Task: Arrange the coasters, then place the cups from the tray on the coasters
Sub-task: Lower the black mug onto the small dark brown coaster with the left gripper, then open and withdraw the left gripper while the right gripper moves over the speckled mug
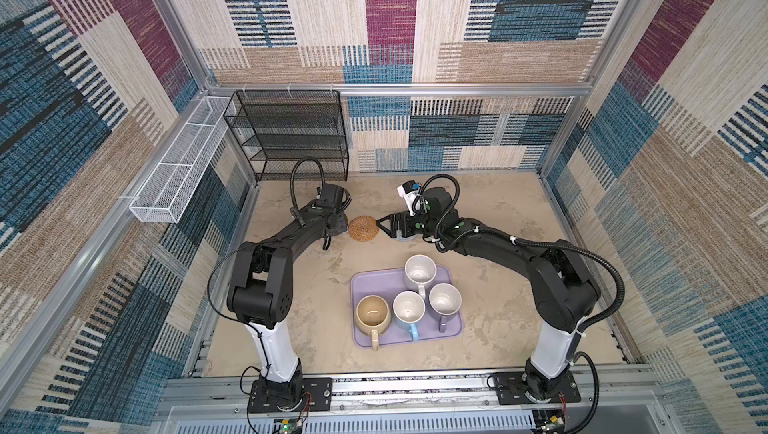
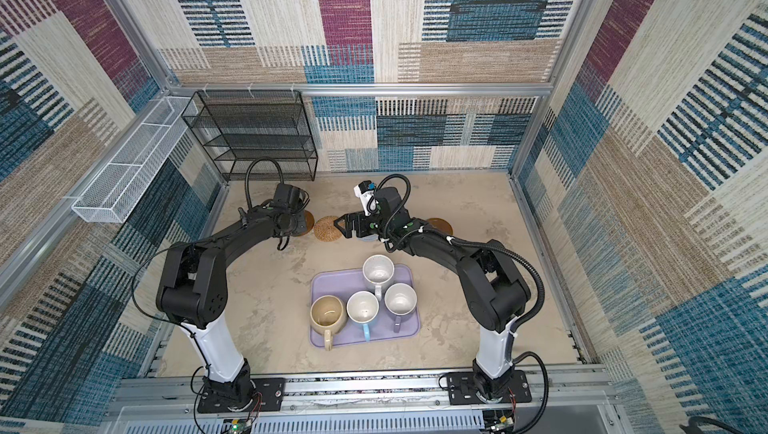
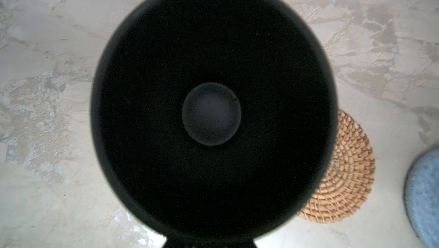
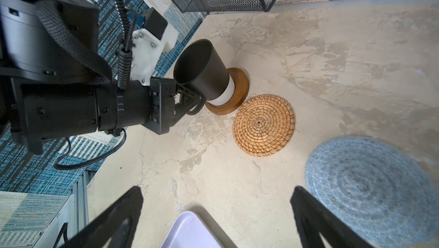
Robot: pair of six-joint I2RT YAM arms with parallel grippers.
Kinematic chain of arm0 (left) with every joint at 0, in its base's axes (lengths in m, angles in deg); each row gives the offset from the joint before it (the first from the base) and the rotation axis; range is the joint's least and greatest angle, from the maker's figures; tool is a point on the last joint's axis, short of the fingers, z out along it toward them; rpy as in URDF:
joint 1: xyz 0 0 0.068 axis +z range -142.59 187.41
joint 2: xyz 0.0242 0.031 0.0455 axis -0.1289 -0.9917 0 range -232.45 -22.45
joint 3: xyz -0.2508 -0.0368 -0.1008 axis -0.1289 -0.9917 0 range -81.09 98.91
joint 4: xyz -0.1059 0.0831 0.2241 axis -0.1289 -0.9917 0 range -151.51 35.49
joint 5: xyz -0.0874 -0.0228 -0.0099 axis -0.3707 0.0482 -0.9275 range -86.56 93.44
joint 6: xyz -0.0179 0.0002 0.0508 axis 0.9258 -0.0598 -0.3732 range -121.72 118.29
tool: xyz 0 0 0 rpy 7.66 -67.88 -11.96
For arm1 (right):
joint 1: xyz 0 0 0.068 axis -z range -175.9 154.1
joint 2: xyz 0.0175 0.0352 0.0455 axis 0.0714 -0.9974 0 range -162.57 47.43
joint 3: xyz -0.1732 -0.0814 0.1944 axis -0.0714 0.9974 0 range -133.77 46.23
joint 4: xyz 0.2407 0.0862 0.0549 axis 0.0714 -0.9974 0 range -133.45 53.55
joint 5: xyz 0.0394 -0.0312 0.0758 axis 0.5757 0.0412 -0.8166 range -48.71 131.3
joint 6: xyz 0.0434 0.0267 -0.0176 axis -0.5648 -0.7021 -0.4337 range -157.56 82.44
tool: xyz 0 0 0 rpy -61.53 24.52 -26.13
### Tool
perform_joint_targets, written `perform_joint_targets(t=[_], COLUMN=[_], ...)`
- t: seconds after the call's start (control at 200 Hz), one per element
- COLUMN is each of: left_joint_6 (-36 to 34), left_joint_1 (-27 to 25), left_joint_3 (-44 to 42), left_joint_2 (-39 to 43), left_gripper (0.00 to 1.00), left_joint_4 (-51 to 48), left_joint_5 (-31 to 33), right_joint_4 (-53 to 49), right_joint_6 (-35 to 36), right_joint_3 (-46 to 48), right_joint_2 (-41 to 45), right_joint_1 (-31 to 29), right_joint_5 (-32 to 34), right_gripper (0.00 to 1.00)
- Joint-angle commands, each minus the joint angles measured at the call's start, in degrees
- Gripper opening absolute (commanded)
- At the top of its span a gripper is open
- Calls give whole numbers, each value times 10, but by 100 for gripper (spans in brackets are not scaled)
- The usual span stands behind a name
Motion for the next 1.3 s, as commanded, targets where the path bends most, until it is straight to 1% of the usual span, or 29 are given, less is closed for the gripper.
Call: perform_joint_targets(t=[0.0,0.13,0.26,0.466,0.521,0.561,0.636,0.786,0.886,0.927,1.022,1.062,1.092,1.117,1.122,1.147,1.297], left_joint_6=[-16,-12,-8,-8,-10,-9,-7,-6,-3,-1,2,3,3,2,1,3,10], left_joint_1=[0,1,2,1,2,1,1,2,2,1,1,1,1,1,1,1,0], left_joint_3=[11,14,24,25,23,23,23,25,21,18,9,4,-1,-4,-5,-8,-34], left_joint_2=[-8,-12,-14,-12,-10,-8,-8,-8,-2,2,20,30,37,45,46,53,98], left_gripper=[0,0,0,17,19,23,26,38,43,47,59,69,82,96,97,99,99], left_joint_4=[12,3,-17,-24,-22,-24,-27,-33,-31,-30,-26,-23,-20,-18,-18,-16,-10], left_joint_5=[0,-13,-3,-4,-7,-6,-1,3,4,5,5,4,2,1,1,1,1], right_joint_4=[-1,-4,-8,-14,-17,-18,-19,-25,-24,-24,-26,-27,-28,-28,-28,-28,-34], right_joint_6=[-3,-2,-1,3,4,4,7,9,8,8,9,9,9,9,9,9,10], right_joint_3=[-5,-4,-5,-6,-7,-7,-6,-5,-1,1,7,10,13,15,16,18,37], right_joint_2=[-1,0,0,2,2,2,4,5,9,12,21,26,31,35,35,40,70], right_joint_1=[0,0,-1,0,0,0,-1,-1,-1,0,0,0,0,0,-1,0,-2], right_joint_5=[1,4,5,11,12,12,16,19,22,24,27,30,32,33,33,34,43], right_gripper=[100,100,100,100,100,100,100,100,99,100,100,100,99,100,100,100,100])
